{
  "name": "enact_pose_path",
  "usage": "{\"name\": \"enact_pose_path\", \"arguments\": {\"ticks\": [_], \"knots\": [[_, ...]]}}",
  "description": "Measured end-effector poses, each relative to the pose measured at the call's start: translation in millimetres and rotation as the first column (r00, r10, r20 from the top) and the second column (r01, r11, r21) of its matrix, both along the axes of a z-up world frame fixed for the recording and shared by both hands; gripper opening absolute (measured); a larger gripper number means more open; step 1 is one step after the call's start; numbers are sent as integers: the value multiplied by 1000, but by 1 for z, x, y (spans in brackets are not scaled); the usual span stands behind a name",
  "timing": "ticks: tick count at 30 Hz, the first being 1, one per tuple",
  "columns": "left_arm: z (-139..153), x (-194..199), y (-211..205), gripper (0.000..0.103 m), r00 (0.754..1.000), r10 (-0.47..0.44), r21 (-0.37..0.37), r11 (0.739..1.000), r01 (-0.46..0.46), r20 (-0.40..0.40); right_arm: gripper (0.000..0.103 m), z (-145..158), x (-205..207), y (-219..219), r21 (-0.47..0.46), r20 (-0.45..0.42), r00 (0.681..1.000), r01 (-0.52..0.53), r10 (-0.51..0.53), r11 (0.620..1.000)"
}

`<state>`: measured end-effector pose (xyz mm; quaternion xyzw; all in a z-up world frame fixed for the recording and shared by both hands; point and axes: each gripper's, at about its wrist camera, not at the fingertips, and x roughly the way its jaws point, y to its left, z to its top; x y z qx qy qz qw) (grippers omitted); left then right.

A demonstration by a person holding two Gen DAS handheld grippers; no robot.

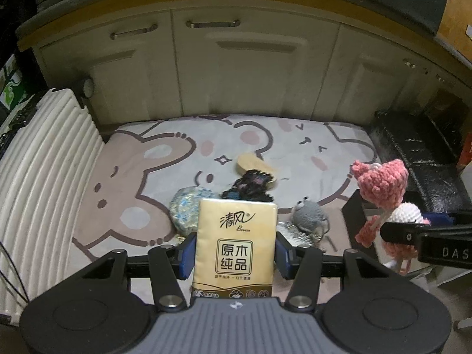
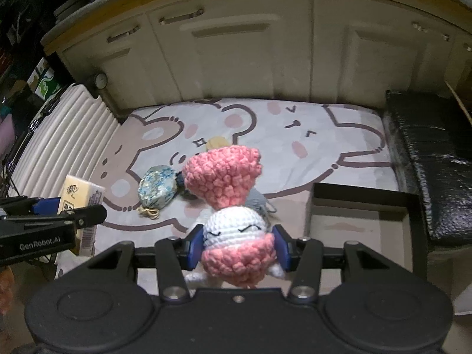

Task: Organize objects
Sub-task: 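Carry tissue pack with left tool while right tool carries doll toward black box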

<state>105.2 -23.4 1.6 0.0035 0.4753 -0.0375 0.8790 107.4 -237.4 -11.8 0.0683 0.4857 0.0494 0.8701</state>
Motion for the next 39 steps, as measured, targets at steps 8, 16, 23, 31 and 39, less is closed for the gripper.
{"name": "enact_pose_path", "arguments": {"ticks": [8,16,23,31,39], "knots": [[-2,14,-48,54,999,-53,-31,998,52,-1,50,-1,-9,-49,-25,5,997,71,-71,997],[-14,30,-115,54,992,-126,-92,988,125,-5,50,-18,-15,-103,-48,-23,987,159,-160,986],[-35,43,-161,54,981,-186,-148,973,176,-55,50,-34,-18,-134,-72,-46,978,199,-203,977],[-60,52,-190,54,973,-201,-208,962,175,-110,50,-50,-14,-163,-75,-64,969,234,-239,969],[-83,56,-204,54,966,-194,-277,950,141,-172,50,-67,-14,-179,-61,-89,962,253,-258,966]]}}
